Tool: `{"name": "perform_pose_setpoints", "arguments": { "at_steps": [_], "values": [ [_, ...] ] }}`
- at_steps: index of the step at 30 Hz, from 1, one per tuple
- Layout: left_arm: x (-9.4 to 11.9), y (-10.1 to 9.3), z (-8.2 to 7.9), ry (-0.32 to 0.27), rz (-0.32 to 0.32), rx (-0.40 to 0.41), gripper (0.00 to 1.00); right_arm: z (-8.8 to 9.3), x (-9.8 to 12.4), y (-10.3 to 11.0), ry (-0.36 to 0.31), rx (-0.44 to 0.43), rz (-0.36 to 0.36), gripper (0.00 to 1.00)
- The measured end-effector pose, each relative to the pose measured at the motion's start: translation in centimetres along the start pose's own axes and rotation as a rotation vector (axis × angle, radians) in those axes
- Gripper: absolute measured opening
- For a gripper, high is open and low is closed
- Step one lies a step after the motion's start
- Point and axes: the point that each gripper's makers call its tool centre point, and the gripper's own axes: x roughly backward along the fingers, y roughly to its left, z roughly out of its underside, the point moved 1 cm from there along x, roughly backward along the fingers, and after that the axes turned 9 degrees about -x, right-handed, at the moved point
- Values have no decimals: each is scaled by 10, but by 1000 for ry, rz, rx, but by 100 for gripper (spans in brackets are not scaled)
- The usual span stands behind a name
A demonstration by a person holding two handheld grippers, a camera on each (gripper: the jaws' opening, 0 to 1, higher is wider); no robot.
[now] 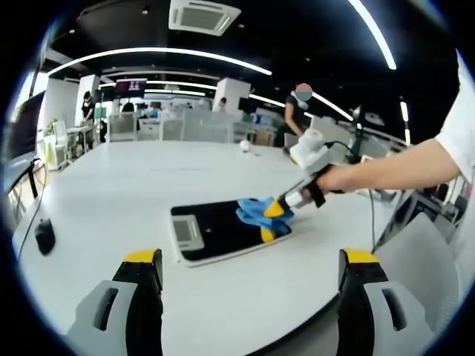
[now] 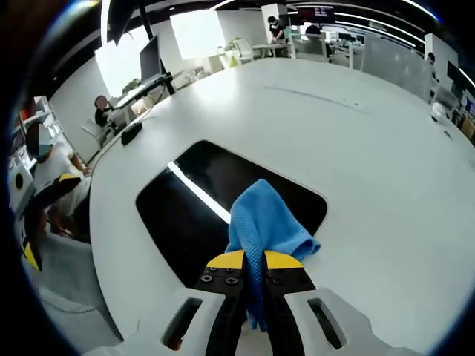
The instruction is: Wipe the mirror surface with the cleaning cloth until all visible marks leave the cleaned area.
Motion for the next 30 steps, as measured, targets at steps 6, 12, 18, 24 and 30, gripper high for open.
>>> {"name": "perform_pose_setpoints", "arguments": {
  "at_steps": [6,12,18,24,30],
  "values": [
    [0,0,1,4,1,2,99,2,3,-3,1,-2,5,3],
    [0,0,0,3,-1,1,99,4,6,-5,-4,-10,11,3],
    [0,0,1,8,-2,4,99,5,6,-9,-6,-14,15,3],
    [0,1,1,9,-5,8,99,7,9,-12,-10,-20,18,3],
    [1,0,1,10,-7,8,99,9,12,-12,-9,-19,22,3]
  ]
}}
